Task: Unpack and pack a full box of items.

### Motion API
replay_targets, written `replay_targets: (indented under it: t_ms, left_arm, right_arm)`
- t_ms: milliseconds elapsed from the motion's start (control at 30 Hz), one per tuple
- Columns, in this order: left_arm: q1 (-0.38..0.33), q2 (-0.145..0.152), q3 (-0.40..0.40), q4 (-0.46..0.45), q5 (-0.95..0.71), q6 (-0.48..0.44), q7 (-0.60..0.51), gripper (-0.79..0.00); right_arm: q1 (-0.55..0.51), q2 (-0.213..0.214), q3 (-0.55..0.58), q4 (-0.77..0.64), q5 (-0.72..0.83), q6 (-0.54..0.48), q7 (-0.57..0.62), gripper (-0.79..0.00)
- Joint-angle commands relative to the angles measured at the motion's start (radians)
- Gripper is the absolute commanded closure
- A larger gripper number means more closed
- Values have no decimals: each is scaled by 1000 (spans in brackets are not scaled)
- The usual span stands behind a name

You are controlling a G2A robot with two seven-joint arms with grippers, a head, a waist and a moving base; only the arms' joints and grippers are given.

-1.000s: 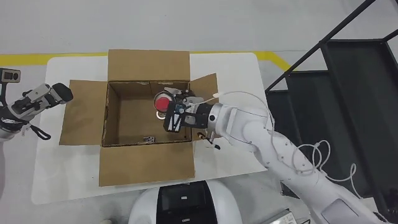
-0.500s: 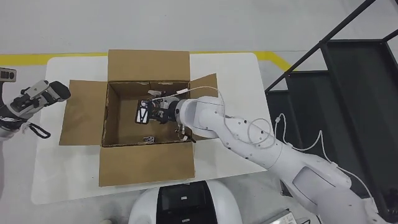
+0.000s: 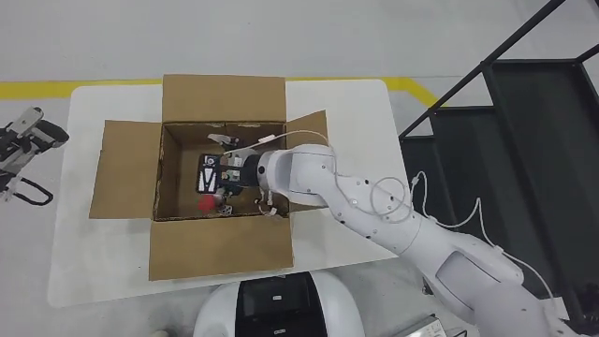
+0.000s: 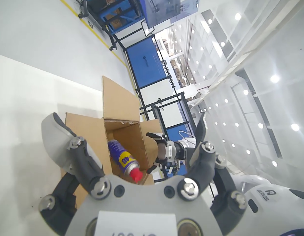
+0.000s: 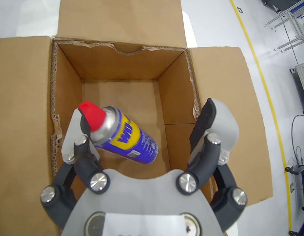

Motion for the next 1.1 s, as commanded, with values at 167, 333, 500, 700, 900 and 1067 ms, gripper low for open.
replay_targets:
  t_ms: [167,333,500,700,900,1067]
  left_arm:
    - [-29,-3,52,29,51,23,-7,-785]
    - [-69,-6,97,83,128,34,36,-785]
    - [-120,-16,142,198,184,-4,119,-785]
    - [-217,-47,253,356,159,-22,135,-785]
    - [-309,-73,326,495,118,-37,73,-785]
    - [-349,-85,352,517,-26,-45,-182,-785]
  right_arm:
    - [-110,44,123,-85,37,-102,-125,-785]
    - [-206,75,232,-181,79,-121,-137,-785]
    - [-333,113,385,-313,125,-122,-86,-785]
    - [-517,151,592,-428,155,-92,-69,-785]
    - [-690,172,751,-462,192,-52,-98,-785]
    - [-797,181,826,-450,236,-44,-127,-785]
